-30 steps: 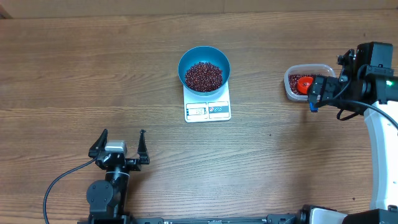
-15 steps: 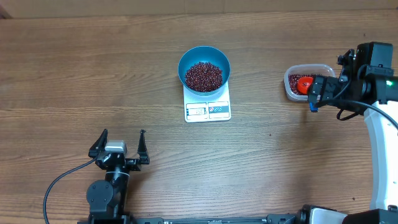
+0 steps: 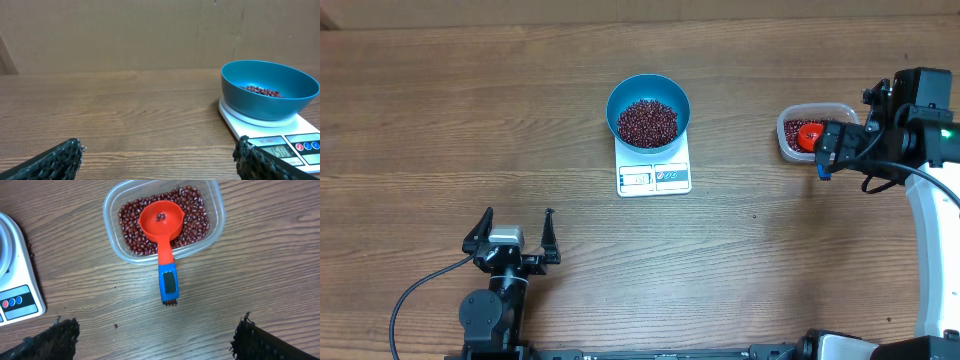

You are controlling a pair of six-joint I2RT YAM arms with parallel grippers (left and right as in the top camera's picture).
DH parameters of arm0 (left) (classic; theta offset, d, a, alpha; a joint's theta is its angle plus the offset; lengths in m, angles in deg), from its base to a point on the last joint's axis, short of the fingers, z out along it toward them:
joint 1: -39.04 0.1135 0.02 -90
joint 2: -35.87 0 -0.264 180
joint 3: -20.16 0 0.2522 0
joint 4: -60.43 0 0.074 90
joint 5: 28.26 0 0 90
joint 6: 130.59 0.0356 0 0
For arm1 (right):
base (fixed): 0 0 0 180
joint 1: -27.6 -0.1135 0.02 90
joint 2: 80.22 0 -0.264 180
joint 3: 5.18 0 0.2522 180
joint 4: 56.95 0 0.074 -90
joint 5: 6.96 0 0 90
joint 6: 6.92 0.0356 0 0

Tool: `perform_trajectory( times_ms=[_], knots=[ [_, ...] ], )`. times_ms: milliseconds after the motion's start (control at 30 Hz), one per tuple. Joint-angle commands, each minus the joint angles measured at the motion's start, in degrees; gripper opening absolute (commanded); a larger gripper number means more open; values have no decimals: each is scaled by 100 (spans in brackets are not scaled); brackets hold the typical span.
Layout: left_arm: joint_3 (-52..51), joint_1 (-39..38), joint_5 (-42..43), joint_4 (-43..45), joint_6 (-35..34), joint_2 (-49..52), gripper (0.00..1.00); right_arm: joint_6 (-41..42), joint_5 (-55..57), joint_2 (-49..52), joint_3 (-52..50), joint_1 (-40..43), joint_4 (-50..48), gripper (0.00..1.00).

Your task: Scoop item into bowl and weigh 150g on scale

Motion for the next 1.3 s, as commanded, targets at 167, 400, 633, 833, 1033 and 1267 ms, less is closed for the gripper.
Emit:
perform_trajectory(
  times_ms=[167,400,633,833,1033,1267],
  knots=[
    [-22,46,-35,-4,96,-55,100,-22,-35,-140,170,20,-109,100],
    [-22,46,-35,-4,96,-55,100,22,-728,-468,-15,20,-1163,100],
    [-22,46,-35,-4,98,-55,100,44,-1167,-1121,-739,15,-2413,100],
    [-22,46,-35,-4,96,-55,100,337,-1255,-1808,-1735,15,-3550,100],
    [-22,46,-35,-4,96,-52,100,551,-1257,-2817,-3235,15,-4940,100],
    [-22,46,-35,-4,96,-52,100,649,-1257,-4253,-4784,15,-6192,100]
  ],
)
